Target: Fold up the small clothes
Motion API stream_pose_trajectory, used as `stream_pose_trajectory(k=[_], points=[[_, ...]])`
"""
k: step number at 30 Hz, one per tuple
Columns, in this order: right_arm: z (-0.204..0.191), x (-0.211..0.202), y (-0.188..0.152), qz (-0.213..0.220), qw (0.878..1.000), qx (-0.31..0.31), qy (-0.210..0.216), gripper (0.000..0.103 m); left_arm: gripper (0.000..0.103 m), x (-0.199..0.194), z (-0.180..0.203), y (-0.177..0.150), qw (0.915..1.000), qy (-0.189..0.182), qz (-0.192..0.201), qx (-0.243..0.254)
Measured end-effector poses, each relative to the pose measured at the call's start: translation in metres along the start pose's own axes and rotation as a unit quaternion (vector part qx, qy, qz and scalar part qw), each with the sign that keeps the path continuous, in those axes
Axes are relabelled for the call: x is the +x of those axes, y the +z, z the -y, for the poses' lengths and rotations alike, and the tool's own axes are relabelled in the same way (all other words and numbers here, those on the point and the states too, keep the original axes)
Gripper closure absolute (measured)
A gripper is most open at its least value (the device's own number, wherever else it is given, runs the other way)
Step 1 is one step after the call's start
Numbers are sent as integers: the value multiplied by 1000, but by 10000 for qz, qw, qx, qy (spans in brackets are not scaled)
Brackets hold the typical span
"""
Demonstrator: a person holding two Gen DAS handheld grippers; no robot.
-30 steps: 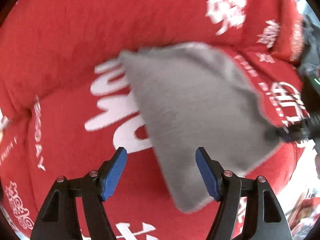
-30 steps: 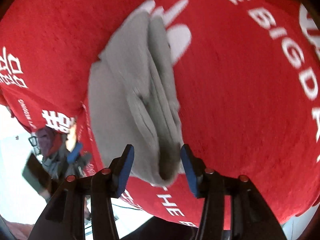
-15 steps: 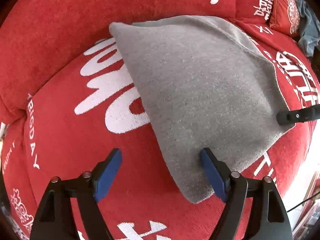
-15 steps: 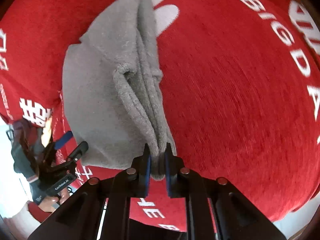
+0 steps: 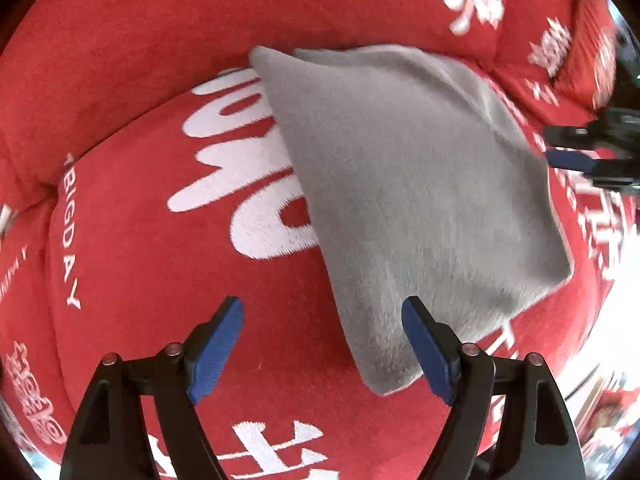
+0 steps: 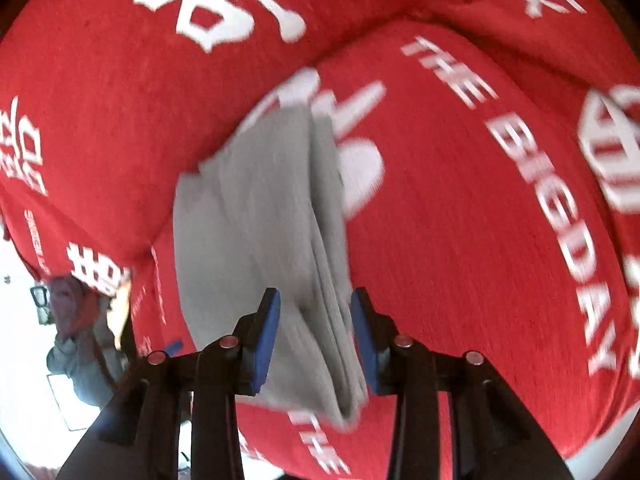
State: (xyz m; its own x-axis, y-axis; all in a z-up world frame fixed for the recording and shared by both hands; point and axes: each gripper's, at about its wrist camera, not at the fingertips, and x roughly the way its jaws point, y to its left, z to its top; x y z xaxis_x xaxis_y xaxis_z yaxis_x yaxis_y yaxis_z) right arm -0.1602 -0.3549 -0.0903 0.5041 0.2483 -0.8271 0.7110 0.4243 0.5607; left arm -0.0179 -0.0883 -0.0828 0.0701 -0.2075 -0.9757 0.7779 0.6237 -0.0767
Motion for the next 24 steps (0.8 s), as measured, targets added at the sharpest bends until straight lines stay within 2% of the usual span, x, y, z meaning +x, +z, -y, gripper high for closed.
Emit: stream_pose_trajectory(k=[3,5,8,10,13,18,24], points=[[-11,22,29,-31,9998,-156,-120,64,21,-7,-13,14,9989,-42,121,-462],[-19,35,40,-153,9981,-355,-477,90,21,-7,-17,23,9979,-30,173,-618],[-29,52,42,-302,9882,-886,-1213,93,21,2,-18,34,9971,71,110,-751],[-23,60,41,-413,9828,-1008,-1491,93,21,10,-16,36,9968,110,-14,-791],[-15,51,40,-326,9896,-782,-1159,93,21,11,-13,37,9967,155,13,-794],[0,36,27,-432,9886,-724,-1246,93,21,13,-12,36,9964,142,-43,-836],[20,15,11,-370,9953,-277,-850,92,21,14,-13,36,9963,148,-69,-838]])
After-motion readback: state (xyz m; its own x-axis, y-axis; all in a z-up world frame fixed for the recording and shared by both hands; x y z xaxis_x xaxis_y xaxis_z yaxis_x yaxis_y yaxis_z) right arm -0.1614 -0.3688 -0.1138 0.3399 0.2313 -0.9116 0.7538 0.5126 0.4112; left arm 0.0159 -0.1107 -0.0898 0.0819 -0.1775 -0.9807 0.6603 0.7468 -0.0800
